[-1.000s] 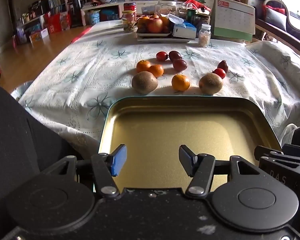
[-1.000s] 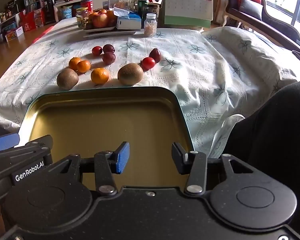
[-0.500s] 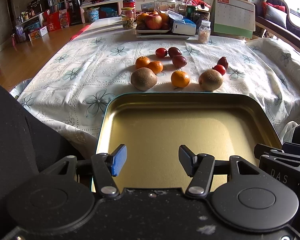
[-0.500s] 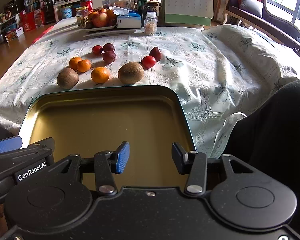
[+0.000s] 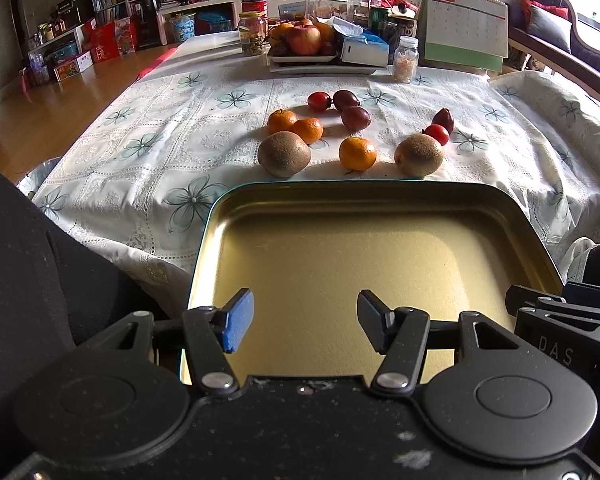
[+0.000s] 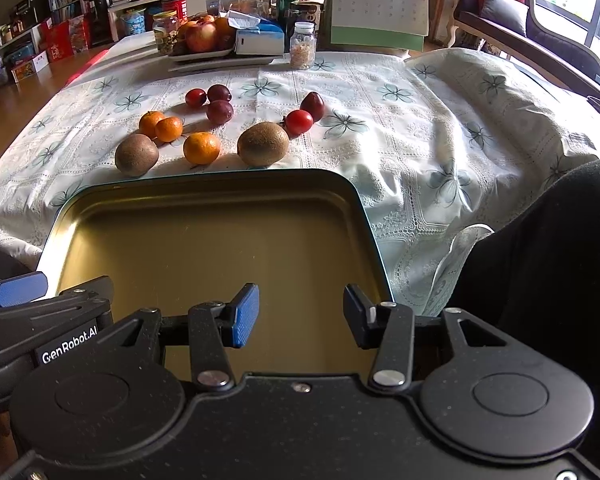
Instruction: Organize fruits
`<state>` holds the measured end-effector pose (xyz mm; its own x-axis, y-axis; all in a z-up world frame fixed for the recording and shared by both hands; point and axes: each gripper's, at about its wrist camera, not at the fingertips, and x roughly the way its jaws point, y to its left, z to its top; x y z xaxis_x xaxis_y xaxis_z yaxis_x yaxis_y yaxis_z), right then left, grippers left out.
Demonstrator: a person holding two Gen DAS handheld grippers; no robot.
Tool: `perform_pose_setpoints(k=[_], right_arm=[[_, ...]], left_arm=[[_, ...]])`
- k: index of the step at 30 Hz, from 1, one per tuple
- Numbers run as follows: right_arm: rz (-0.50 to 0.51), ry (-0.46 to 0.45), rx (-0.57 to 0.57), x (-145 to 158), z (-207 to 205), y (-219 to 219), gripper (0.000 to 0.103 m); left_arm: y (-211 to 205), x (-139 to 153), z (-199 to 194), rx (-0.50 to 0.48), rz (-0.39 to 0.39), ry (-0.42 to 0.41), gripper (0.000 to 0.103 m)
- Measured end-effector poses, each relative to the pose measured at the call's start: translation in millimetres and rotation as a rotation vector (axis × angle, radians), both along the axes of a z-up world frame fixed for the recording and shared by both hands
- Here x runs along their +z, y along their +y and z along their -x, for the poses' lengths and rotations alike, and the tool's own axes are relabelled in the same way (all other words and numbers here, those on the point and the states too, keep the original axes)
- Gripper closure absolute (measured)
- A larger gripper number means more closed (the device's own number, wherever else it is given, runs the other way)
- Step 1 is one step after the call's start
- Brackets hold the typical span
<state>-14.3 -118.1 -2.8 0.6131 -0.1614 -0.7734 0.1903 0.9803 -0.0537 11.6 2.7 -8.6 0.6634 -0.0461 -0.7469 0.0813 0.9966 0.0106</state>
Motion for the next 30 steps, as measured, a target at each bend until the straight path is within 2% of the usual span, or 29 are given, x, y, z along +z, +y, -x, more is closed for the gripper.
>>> perform_pose_setpoints(k=[30], right_arm=[[-0.002, 0.021, 0.003, -2.5, -1.5, -1.2, 0.049]], left_arm=[[0.0, -1.6, -1.0, -0.009, 0.005, 0.005, 0.042]])
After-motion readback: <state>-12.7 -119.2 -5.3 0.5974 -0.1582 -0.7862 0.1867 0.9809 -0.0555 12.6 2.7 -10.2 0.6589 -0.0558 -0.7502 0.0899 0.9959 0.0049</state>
